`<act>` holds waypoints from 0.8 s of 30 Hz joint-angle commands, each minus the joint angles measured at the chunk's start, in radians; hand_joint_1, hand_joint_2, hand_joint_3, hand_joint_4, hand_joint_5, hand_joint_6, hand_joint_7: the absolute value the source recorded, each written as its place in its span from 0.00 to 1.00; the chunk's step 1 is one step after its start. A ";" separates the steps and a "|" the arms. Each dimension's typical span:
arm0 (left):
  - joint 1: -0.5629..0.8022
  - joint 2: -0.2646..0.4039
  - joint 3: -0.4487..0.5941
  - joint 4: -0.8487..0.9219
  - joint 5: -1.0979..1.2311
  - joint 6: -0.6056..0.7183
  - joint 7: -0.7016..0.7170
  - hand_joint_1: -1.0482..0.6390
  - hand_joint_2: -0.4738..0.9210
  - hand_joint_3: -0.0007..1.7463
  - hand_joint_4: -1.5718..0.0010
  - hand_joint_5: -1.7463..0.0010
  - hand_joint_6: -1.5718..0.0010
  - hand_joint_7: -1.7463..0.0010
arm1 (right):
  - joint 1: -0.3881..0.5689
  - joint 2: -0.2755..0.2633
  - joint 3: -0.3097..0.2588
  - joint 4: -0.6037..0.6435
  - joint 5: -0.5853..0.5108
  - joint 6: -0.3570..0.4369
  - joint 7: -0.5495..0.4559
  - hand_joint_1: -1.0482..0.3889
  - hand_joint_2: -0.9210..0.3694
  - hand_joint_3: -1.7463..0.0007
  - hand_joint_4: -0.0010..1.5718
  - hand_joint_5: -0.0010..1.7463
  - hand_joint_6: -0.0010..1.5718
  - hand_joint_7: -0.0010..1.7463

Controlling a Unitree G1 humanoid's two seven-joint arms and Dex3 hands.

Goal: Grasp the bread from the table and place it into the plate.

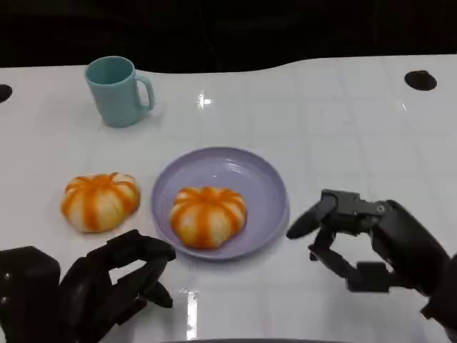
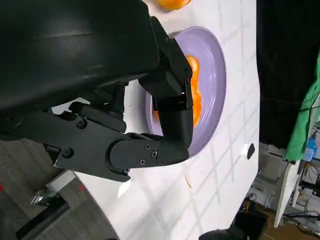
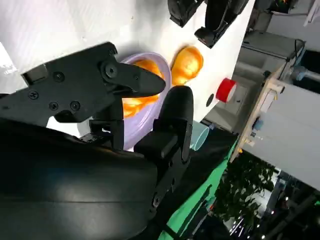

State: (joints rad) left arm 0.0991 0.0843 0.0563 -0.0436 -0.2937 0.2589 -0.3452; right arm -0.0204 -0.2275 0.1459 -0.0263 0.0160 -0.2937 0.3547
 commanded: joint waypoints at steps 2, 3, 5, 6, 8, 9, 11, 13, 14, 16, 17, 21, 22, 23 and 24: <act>-0.004 0.009 0.004 0.001 -0.006 0.006 -0.001 0.32 1.00 0.20 0.60 0.07 0.58 0.31 | 0.082 -0.020 -0.035 -0.075 0.030 0.067 0.005 0.67 0.28 0.30 0.38 0.91 0.34 0.81; -0.005 0.008 0.004 0.001 -0.006 0.007 0.000 0.32 1.00 0.20 0.60 0.07 0.57 0.31 | 0.093 -0.019 -0.038 -0.092 0.031 0.091 0.003 0.65 0.25 0.33 0.38 0.91 0.35 0.82; -0.003 0.009 0.002 -0.001 -0.003 0.004 -0.001 0.32 1.00 0.20 0.60 0.07 0.57 0.31 | 0.130 -0.010 -0.046 -0.156 0.036 0.181 -0.014 0.63 0.23 0.36 0.39 0.92 0.36 0.83; -0.001 0.010 0.002 -0.003 -0.002 0.003 -0.001 0.32 1.00 0.20 0.60 0.07 0.58 0.32 | 0.146 -0.004 -0.050 -0.190 0.041 0.234 -0.023 0.60 0.21 0.38 0.39 0.93 0.36 0.84; 0.002 0.011 0.001 -0.008 -0.001 0.004 0.000 0.32 1.00 0.20 0.60 0.07 0.57 0.32 | 0.172 0.003 -0.057 -0.258 0.062 0.339 -0.035 0.57 0.20 0.40 0.39 0.94 0.36 0.84; 0.003 0.011 0.001 -0.010 -0.001 0.006 0.000 0.32 1.00 0.20 0.60 0.07 0.57 0.32 | 0.185 0.007 -0.061 -0.294 0.079 0.394 -0.040 0.55 0.18 0.42 0.37 0.96 0.35 0.86; 0.003 0.013 0.002 -0.012 -0.004 0.007 -0.003 0.32 1.00 0.20 0.60 0.07 0.57 0.32 | 0.212 0.015 -0.067 -0.350 0.107 0.469 -0.052 0.53 0.17 0.43 0.37 0.98 0.34 0.88; 0.004 0.014 0.003 -0.013 -0.006 0.006 -0.007 0.32 1.00 0.20 0.59 0.07 0.57 0.32 | 0.235 0.024 -0.068 -0.378 0.118 0.496 -0.061 0.53 0.16 0.45 0.36 0.99 0.32 0.90; 0.005 0.016 0.002 -0.014 -0.005 0.004 -0.008 0.31 1.00 0.20 0.59 0.07 0.57 0.32 | 0.247 0.028 -0.066 -0.387 0.118 0.502 -0.065 0.53 0.15 0.45 0.36 1.00 0.32 0.91; 0.007 0.018 0.000 -0.017 0.000 0.002 -0.007 0.31 1.00 0.20 0.59 0.07 0.57 0.32 | 0.266 0.035 -0.062 -0.405 0.114 0.521 -0.077 0.52 0.14 0.46 0.37 1.00 0.31 0.92; 0.008 0.019 0.000 -0.021 -0.001 0.005 -0.006 0.31 1.00 0.20 0.59 0.07 0.57 0.32 | 0.274 0.039 -0.061 -0.413 0.113 0.531 -0.082 0.51 0.14 0.46 0.37 1.00 0.30 0.92; 0.011 0.019 0.004 -0.031 -0.006 0.013 -0.004 0.31 1.00 0.20 0.59 0.08 0.57 0.32 | 0.301 0.045 -0.054 -0.456 0.109 0.561 -0.099 0.51 0.13 0.47 0.37 1.00 0.29 0.93; 0.011 0.021 0.004 -0.032 -0.006 0.015 -0.003 0.31 1.00 0.20 0.59 0.08 0.57 0.32 | 0.305 0.045 -0.053 -0.461 0.108 0.565 -0.101 0.51 0.13 0.48 0.36 1.00 0.29 0.93; 0.011 0.022 0.005 -0.032 -0.006 0.017 -0.004 0.31 1.00 0.20 0.59 0.08 0.57 0.32 | 0.306 0.046 -0.051 -0.462 0.105 0.566 -0.103 0.51 0.13 0.48 0.36 1.00 0.29 0.93; 0.011 0.023 0.005 -0.034 -0.007 0.020 -0.005 0.31 1.00 0.20 0.60 0.08 0.57 0.32 | 0.304 0.046 -0.048 -0.457 0.098 0.562 -0.107 0.51 0.13 0.49 0.37 1.00 0.29 0.93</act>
State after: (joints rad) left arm 0.1016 0.0882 0.0566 -0.0612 -0.2959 0.2689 -0.3455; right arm 0.2793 -0.1818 0.0975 -0.4749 0.1207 0.2624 0.2596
